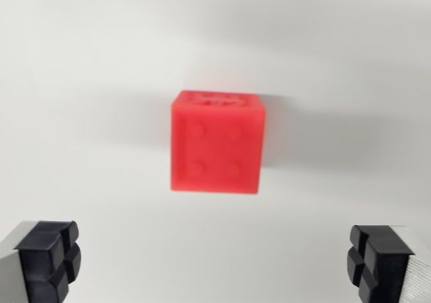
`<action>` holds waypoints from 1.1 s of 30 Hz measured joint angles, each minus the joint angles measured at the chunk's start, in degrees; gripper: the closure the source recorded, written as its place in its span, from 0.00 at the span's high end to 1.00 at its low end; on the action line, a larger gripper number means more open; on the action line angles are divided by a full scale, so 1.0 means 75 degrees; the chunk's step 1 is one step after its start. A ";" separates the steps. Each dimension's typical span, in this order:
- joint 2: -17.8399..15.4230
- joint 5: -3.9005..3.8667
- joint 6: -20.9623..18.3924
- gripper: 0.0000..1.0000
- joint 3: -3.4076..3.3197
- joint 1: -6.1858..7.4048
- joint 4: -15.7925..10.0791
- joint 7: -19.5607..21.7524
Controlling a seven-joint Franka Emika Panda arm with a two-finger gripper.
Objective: Destack cube
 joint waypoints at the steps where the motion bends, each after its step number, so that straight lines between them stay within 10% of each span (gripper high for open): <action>1: -0.0085 0.0015 -0.0092 1.00 0.0000 0.0002 0.0003 -0.0010; 33: -0.1966 0.0186 -0.2713 1.00 0.0000 0.0015 0.0748 -0.0141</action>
